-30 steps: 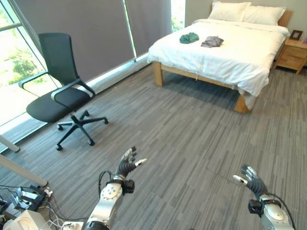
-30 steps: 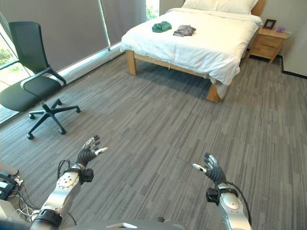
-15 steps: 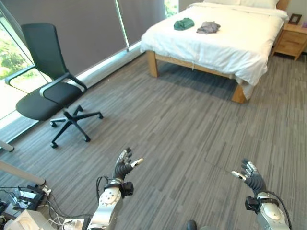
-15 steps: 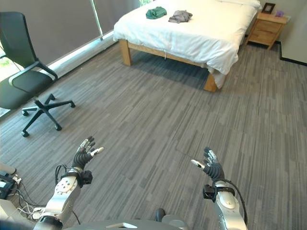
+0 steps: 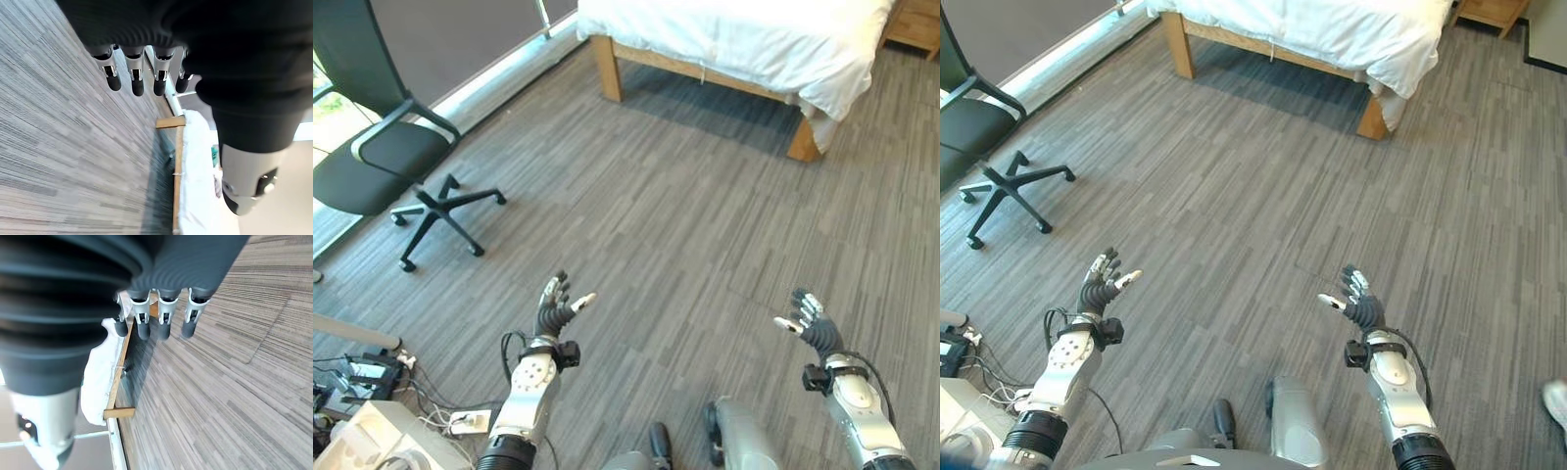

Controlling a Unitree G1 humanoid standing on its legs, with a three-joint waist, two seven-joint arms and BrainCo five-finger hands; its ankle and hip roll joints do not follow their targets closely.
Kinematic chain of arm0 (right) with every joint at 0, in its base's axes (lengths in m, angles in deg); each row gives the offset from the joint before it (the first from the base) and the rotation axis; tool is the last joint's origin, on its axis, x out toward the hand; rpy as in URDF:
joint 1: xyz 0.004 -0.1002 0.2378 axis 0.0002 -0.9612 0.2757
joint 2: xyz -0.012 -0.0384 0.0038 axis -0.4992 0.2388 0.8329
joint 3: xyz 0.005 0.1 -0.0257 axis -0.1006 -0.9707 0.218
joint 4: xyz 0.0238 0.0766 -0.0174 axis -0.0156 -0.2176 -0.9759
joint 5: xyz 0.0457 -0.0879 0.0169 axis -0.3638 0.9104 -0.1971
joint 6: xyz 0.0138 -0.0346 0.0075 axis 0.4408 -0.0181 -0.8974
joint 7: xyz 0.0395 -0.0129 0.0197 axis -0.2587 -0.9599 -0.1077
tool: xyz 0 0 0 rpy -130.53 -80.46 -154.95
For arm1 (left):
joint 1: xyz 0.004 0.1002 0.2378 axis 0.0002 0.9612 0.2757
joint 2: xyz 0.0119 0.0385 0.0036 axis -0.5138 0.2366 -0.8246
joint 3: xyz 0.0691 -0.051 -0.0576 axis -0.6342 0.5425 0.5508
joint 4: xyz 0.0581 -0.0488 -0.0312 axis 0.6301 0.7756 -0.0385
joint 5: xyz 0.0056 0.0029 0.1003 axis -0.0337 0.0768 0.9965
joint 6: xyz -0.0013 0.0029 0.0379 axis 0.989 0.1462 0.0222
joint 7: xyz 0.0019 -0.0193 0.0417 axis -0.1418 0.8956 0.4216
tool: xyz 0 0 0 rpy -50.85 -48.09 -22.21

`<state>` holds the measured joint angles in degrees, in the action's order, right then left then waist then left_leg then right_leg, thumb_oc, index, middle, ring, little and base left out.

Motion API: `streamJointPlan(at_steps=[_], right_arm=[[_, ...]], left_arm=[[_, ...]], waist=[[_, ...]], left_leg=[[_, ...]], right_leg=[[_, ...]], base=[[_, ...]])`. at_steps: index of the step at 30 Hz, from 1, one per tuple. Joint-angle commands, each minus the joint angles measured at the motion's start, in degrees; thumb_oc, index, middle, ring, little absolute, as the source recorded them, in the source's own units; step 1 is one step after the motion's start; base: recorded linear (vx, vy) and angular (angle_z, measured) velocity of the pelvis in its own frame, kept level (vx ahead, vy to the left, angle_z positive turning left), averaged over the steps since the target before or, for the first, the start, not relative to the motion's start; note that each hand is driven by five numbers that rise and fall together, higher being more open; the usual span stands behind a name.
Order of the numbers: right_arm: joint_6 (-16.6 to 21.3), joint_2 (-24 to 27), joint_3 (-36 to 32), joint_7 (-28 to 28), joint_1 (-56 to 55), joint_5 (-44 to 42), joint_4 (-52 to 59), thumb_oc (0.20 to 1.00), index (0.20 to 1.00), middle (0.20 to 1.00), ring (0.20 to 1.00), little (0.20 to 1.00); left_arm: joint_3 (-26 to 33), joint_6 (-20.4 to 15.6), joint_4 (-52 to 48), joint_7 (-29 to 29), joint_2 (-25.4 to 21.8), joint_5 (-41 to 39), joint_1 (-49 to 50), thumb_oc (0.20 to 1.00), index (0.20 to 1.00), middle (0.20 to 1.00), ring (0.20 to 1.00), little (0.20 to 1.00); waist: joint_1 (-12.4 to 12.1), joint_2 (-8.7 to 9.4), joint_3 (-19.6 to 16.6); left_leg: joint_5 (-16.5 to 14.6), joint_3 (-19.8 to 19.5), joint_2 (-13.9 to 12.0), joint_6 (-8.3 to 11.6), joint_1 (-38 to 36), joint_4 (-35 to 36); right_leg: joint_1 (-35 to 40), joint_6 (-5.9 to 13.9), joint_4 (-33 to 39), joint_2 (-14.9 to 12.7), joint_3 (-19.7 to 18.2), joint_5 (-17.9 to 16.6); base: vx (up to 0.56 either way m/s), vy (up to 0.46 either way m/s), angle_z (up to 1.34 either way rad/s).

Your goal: Pick up bed clothes into laundry basket.

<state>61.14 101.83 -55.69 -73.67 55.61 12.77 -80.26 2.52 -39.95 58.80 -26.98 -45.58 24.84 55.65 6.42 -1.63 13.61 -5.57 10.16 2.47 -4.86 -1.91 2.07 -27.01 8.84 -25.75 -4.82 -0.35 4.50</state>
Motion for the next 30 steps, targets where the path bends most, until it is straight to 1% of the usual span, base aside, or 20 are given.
streamJointPlan(at_steps=[1, 4, 5, 6, 7, 8, 9, 10, 11, 12, 13, 14, 15, 17, 21, 23, 25, 27, 28, 30], right_arm=[[2.2, 0.0, -1.0, 0.0, -0.5, -2.1, 0.4, 1.000, 1.000, 1.000, 1.000, 1.000], [2.2, 0.0, -1.9, 0.2, -1.9, -2.7, 0.9, 1.000, 1.000, 1.000, 1.000, 1.000], [1.6, 0.4, -2.7, 1.4, -3.4, -3.0, 2.2, 1.000, 1.000, 1.000, 1.000, 1.000], [0.6, 1.4, -2.9, 3.5, -4.9, -3.2, 2.6, 1.000, 1.000, 1.000, 1.000, 1.000], [0.6, 1.4, -2.9, 3.5, -4.9, -3.2, 2.6, 1.000, 1.000, 1.000, 1.000, 1.000], [0.6, 1.7, -2.5, 3.7, -5.1, -4.0, 2.3, 1.000, 1.000, 1.000, 1.000, 1.000], [0.2, 2.3, -2.5, 4.0, -5.2, -5.7, 2.8, 1.000, 1.000, 1.000, 1.000, 1.000], [0.6, 2.6, -2.7, 3.6, -5.2, -6.5, 3.3, 1.000, 1.000, 1.000, 1.000, 1.000], [0.6, 2.6, -2.8, 3.6, -5.1, -6.5, 3.3, 1.000, 1.000, 1.000, 1.000, 1.000], [1.0, 3.1, -2.5, 3.2, -4.3, -7.3, 3.1, 1.000, 1.000, 1.000, 1.000, 1.000], [0.9, 4.1, -2.4, 2.2, -2.9, -6.8, 2.0, 1.000, 1.000, 1.000, 1.000, 1.000], [0.9, 4.0, -2.4, 2.2, -2.9, -6.8, 2.0, 1.000, 1.000, 1.000, 1.000, 1.000], [1.4, 4.6, -3.1, 2.3, -2.9, -7.2, 2.1, 1.000, 1.000, 1.000, 1.000, 1.000], [1.9, 5.1, -2.9, 3.0, -2.9, -7.1, 2.1, 1.000, 1.000, 1.000, 1.000, 1.000], [1.4, 5.5, -1.2, 4.5, -2.5, -4.1, 0.8, 1.000, 1.000, 1.000, 1.000, 1.000], [1.0, 5.4, -1.1, 4.9, -2.3, -3.6, 0.7, 1.000, 1.000, 1.000, 1.000, 1.000], [-0.1, 3.7, -0.2, 6.9, -2.8, -3.3, 1.7, 1.000, 1.000, 1.000, 1.000, 1.000], [-0.1, 2.2, 0.9, 6.7, -3.2, -2.8, 1.5, 1.000, 1.000, 1.000, 1.000, 1.000], [-0.3, 1.4, 1.4, 6.4, -2.7, -3.6, 2.0, 1.000, 1.000, 1.000, 1.000, 1.000], [-0.3, -0.3, 2.7, 7.5, -2.1, -6.6, 2.4, 1.000, 1.000, 1.000, 1.000, 1.000]], left_arm=[[0.3, -4.4, -0.5, 0.1, -1.7, -2.0, -2.6, 1.000, 1.000, 1.000, 1.000, 1.000], [-0.7, -4.4, 0.5, -0.2, -1.2, -1.4, -3.4, 1.000, 1.000, 1.000, 1.000, 1.000], [-1.3, -4.0, -0.3, -0.7, -1.0, -0.9, -2.7, 1.000, 1.000, 1.000, 1.000, 1.000], [-1.5, -2.9, -2.5, -2.2, -1.1, -0.4, -0.2, 1.000, 1.000, 1.000, 1.000, 1.000], [-1.5, -2.9, -2.6, -2.2, -1.1, -0.4, -0.1, 1.000, 1.000, 1.000, 1.000, 1.000], [-2.3, -2.4, -2.7, -3.3, -0.1, -0.8, 0.7, 1.000, 1.000, 1.000, 1.000, 1.000], [-2.5, -1.1, -2.5, -4.7, 0.3, -1.0, 1.0, 1.000, 1.000, 1.000, 1.000, 1.000], [-3.4, -0.9, -3.1, -5.4, 0.5, -1.4, 0.9, 1.000, 1.000, 1.000, 1.000, 1.000], [-3.4, -0.9, -3.1, -5.4, 0.5, -1.5, 0.8, 1.000, 1.000, 1.000, 1.000, 1.000], [-4.4, -1.0, -2.8, -5.2, 0.8, -2.1, 0.1, 1.000, 1.000, 1.000, 1.000, 1.000], [-5.5, -1.0, -3.1, -5.6, 0.9, -2.1, -1.0, 1.000, 1.000, 1.000, 1.000, 1.000], [-5.5, -1.0, -3.1, -5.6, 0.9, -2.1, -1.1, 1.000, 1.000, 1.000, 1.000, 1.000], [-6.7, -1.8, -2.6, -6.6, 1.1, -2.9, -1.4, 1.000, 1.000, 1.000, 1.000, 1.000], [-8.2, -2.2, -2.7, -7.7, 0.9, -2.2, -1.1, 1.000, 1.000, 1.000, 1.000, 1.000], [-8.8, -2.3, -2.7, -8.2, 1.0, -0.2, -0.5, 1.000, 1.000, 1.000, 1.000, 1.000], [-8.9, -2.0, -3.1, -8.6, 1.0, 0.0, -0.1, 1.000, 1.000, 1.000, 1.000, 1.000], [-8.4, -1.8, -5.3, -9.3, -0.1, 1.4, 2.6, 1.000, 1.000, 1.000, 1.000, 1.000], [-9.8, -0.6, -5.2, -9.7, 0.1, 2.1, 2.4, 1.000, 1.000, 1.000, 1.000, 1.000], [-10.2, -0.5, -5.2, -9.3, -0.1, 2.0, 1.4, 1.000, 1.000, 1.000, 1.000, 1.000], [-11.3, -1.0, -5.0, -8.6, -0.1, 1.7, -0.7, 1.000, 1.000, 1.000, 1.000, 1.000]], waist=[[4.4, 0.50, -1.8], [7.0, 0.12, -2.3], [8.4, -0.04, -3.0], [8.3, -0.50, -4.1], [8.5, -0.36, -4.2], [8.8, -0.05, -4.7], [6.9, 2.43, -4.5], [5.1, 4.42, -2.9], [5.3, 4.49, -3.0], [3.5, 6.05, -0.9], [1.5, 6.53, 0.3], [1.5, 6.70, 0.2], [0.3, 6.05, 0.0], [-1.7, 4.65, -0.6], [-5.4, 3.43, -2.5], [-6.1, 3.86, -3.1], [-7.7, 5.36, -5.7], [-8.5, 7.37, -6.2], [-7.6, 6.44, -5.0], [-5.1, 4.16, -2.6]], left_leg=[[0.4, -5.8, -5.5, 7.32, -12.4, 2.9], [0.6, -6.8, -7.6, 8.91, -14.8, 2.9], [1.7, -7.7, -9.4, 10.21, -17.5, 0.7], [9.8, -7.7, -12.8, 12.93, -17.2, -9.7], [10.0, -7.9, -12.7, 12.97, -17.1, -9.6], [15.8, -7.4, -13.6, 13.27, -14.9, -18.3], [23.2, -6.9, -14.8, 12.56, -4.8, -41.7], [22.3, -8.4, -12.8, 11.13, 2.7, -52.8], [22.3, -8.7, -12.6, 11.09, 3.4, -53.4], [18.9, -9.3, -10.9, 9.13, 9.7, -58.9], [15.5, -8.1, -10.1, 8.59, 17.3, -58.1], [15.7, -8.0, -10.0, 8.51, 17.4, -57.9], [13.9, -6.1, -9.2, 8.69, 22.5, -47.8], [16.7, -3.1, -8.2, 8.86, 22.8, -24.2], [19.3, -4.5, -3.8, 8.76, 22.5, -0.9], [20.1, -2.8, -3.6, 8.71, 21.5, 0.2], [18.4, -1.6, -3.7, 6.37, 20.1, -4.3], [13.8, -0.9, -2.5, 3.76, 18.1, -8.2], [12.7, -1.3, -3.3, 3.22, 15.5, -8.3], [11.5, -2.7, -4.9, 2.77, 9.6, -6.1]], right_leg=[[2.4, 1.79, 14.7, 2.9, -1.2, -12.8], [0.1, 2.51, 22.4, 2.6, -2.3, -16.2], [-1.6, 3.35, 23.3, 1.7, 0.7, -19.0], [1.4, 0.44, 19.9, 2.7, 3.2, -17.2], [1.3, 0.39, 20.0, 2.5, 3.3, -17.3], [3.4, -1.59, 19.3, 3.6, 2.8, -15.9], [9.5, -6.64, 18.7, 5.2, 2.0, -11.8], [12.1, -8.34, 19.0, 4.9, 0.3, -10.8], [11.8, -8.32, 18.9, 4.7, 0.5, -10.9], [13.8, -9.20, 18.7, 4.8, -0.4, -9.5], [17.8, -9.56, 19.1, 5.8, -2.7, -8.1], [17.7, -9.52, 19.1, 5.6, -2.8, -8.2], [21.9, -9.22, 20.1, 5.9, -4.5, -6.4], [26.5, -8.38, 21.2, 6.7, -6.4, -4.3], [35.4, -8.01, 23.6, 9.2, -10.7, -0.3], [38.2, -7.77, 24.0, 8.5, -11.9, 0.7], [40.6, -6.00, 19.5, 7.3, -14.4, 1.1], [37.1, 0.76, 0.6, 5.4, -12.2, -12.2], [31.9, 2.40, -8.3, 6.7, -10.9, -14.9], [21.3, 1.66, -16.4, 8.8, -9.5, -13.5]], base=[[0.36, -0.116, 0.39], [0.51, -0.211, 0.47], [0.91, -0.506, 0.49], [0.89, -0.514, 0.59], [0.64, -0.447, 0.69], [0.68, -0.623, 0.58], [0.83, -0.803, 0.27], [0.62, -0.650, -0.09], [0.23, -0.317, -0.38], [0.43, -0.296, -0.58], [0.44, -0.296, -0.63], [0.77, -0.226, -0.34], [0.73, -0.060, -0.32], [0.89, -0.021, -0.07], [0.69, -0.025, -0.58], [0.76, -0.046, -1.31], [0.86, 0.000, -0.61], [0.58, 0.021, -0.80], [0.42, 0.035, -1.59], [0.45, 0.073, -0.78]])
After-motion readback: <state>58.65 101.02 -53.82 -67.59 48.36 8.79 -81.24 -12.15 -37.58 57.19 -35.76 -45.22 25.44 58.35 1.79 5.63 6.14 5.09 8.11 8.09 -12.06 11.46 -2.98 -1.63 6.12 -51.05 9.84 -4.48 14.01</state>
